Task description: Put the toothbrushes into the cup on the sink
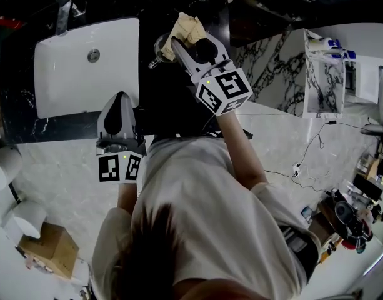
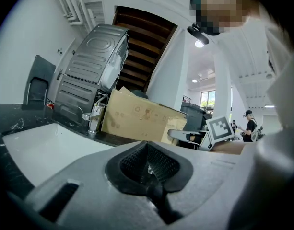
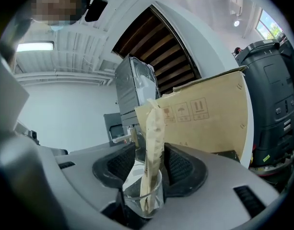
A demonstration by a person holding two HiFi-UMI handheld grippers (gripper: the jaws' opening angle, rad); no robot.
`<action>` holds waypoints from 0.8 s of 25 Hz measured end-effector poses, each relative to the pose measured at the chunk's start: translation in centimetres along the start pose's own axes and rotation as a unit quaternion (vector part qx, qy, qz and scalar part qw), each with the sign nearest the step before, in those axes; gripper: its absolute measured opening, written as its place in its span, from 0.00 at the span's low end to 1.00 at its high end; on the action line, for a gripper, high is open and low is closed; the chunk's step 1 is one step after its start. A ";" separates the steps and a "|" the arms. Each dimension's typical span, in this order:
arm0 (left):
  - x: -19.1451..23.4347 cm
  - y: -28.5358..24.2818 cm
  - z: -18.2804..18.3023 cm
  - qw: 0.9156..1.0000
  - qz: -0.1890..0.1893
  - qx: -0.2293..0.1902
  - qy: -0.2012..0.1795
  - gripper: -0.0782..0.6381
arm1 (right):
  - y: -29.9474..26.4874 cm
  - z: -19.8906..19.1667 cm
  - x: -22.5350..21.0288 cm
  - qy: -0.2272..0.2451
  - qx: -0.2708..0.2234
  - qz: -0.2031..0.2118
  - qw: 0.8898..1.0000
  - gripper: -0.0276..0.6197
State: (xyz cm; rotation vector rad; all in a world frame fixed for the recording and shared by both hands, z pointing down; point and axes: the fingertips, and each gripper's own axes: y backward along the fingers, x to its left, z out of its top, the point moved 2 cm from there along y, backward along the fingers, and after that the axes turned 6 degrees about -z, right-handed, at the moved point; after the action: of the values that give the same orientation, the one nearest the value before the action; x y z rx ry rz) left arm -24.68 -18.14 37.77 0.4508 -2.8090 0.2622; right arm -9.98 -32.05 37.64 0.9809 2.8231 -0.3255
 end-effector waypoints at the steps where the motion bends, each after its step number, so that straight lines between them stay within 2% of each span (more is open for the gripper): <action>1: -0.1 0.0 0.0 1.000 -0.001 0.000 0.000 0.12 | 0.2 0.1 -0.1 -0.001 -0.003 -0.002 1.000 0.28; 14: -1.8 -0.3 0.4 1.000 -0.023 0.002 -0.012 0.12 | 4.2 3.2 -1.2 -0.019 -0.060 -0.032 0.998 0.28; 20: -2.4 -1.3 1.3 0.999 -0.030 -0.009 -0.023 0.12 | 6.9 7.7 -2.4 -0.018 -0.105 -0.038 0.994 0.27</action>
State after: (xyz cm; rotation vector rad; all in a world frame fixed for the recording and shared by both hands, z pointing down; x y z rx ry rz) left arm -22.36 -18.93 35.97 0.5438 -2.8349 0.2154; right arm -3.34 -30.07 29.56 0.8187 2.7956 -0.0513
